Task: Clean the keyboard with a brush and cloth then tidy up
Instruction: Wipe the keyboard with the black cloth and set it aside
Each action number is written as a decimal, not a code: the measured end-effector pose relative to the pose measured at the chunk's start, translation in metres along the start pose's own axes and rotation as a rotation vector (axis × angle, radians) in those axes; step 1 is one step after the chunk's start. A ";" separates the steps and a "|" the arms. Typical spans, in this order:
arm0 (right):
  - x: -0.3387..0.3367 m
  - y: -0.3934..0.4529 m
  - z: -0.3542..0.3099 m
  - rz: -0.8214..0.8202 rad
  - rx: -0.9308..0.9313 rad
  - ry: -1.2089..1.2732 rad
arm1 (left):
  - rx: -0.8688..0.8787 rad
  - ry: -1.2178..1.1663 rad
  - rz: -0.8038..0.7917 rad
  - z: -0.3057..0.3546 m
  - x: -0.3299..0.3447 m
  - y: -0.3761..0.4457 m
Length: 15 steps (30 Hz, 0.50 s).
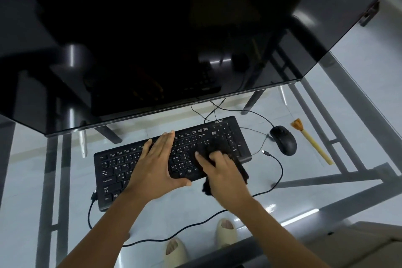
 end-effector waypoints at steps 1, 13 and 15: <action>-0.005 0.001 0.006 0.007 -0.028 0.013 | 0.004 0.001 -0.003 0.000 0.000 0.000; -0.029 -0.008 0.013 0.065 0.300 0.135 | 0.030 0.005 0.010 -0.002 0.001 -0.002; -0.025 -0.006 0.038 0.242 0.524 0.147 | 0.025 0.003 0.015 -0.003 0.000 -0.003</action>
Point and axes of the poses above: each hand's wrist, its own y-axis towards the middle knuckle, its own x-axis out of the palm, z = x × y, the point moved 1 cm from there along y, towards the middle knuckle, and after that the axes turned 10 degrees about z, right-handed, at the moved point
